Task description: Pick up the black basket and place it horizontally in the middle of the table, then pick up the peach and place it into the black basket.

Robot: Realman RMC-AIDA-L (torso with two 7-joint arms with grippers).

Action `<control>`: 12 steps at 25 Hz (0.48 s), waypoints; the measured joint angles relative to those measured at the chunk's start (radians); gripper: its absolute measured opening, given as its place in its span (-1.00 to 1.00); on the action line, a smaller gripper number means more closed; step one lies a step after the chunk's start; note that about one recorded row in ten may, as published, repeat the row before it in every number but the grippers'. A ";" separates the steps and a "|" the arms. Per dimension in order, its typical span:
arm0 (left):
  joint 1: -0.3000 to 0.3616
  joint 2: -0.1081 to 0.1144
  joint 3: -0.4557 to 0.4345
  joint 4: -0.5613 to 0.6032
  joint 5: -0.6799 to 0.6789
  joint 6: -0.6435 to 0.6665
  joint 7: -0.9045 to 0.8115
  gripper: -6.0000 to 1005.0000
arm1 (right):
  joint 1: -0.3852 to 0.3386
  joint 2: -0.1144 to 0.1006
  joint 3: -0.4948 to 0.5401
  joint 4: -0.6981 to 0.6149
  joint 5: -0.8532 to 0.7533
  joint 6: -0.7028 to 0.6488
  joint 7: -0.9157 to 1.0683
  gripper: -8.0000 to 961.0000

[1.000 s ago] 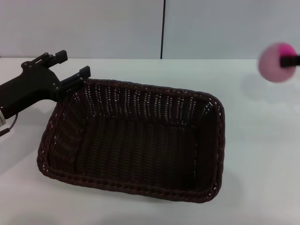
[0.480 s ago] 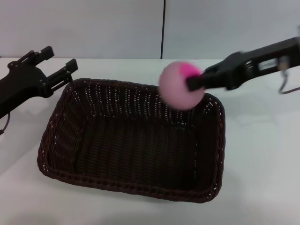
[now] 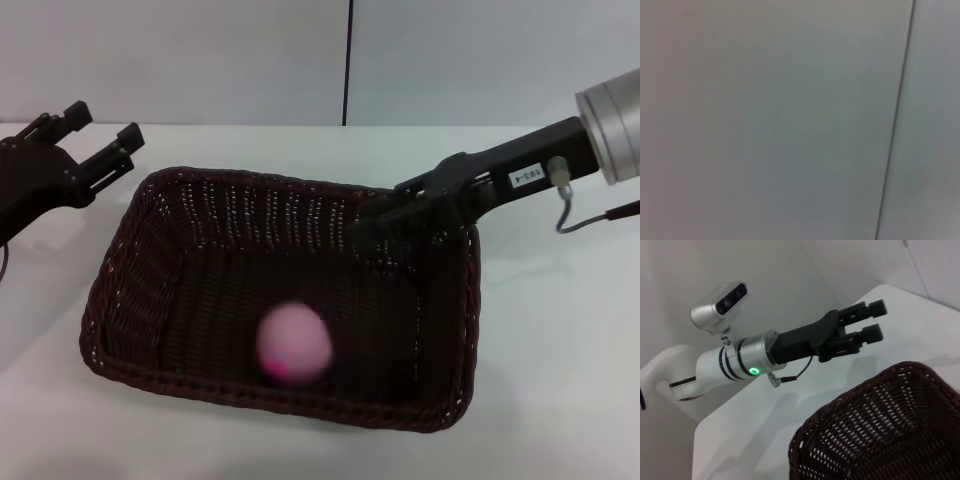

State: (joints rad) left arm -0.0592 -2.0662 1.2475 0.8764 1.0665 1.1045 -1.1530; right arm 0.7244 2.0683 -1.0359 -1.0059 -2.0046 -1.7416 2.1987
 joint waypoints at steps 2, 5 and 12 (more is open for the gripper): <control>0.001 0.000 0.000 -0.010 -0.030 0.005 0.013 0.51 | -0.016 -0.004 0.027 -0.004 0.000 -0.001 -0.015 -0.11; 0.002 0.000 -0.001 -0.039 -0.103 0.037 0.074 0.51 | -0.044 -0.005 0.109 -0.006 0.003 -0.015 -0.065 0.11; 0.004 0.000 -0.046 -0.208 -0.304 0.158 0.265 0.52 | -0.232 0.004 0.396 0.097 0.202 0.018 -0.472 0.31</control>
State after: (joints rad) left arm -0.0556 -2.0662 1.2015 0.6688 0.7624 1.2623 -0.8878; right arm 0.4921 2.0727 -0.6404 -0.9084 -1.8026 -1.7235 1.7264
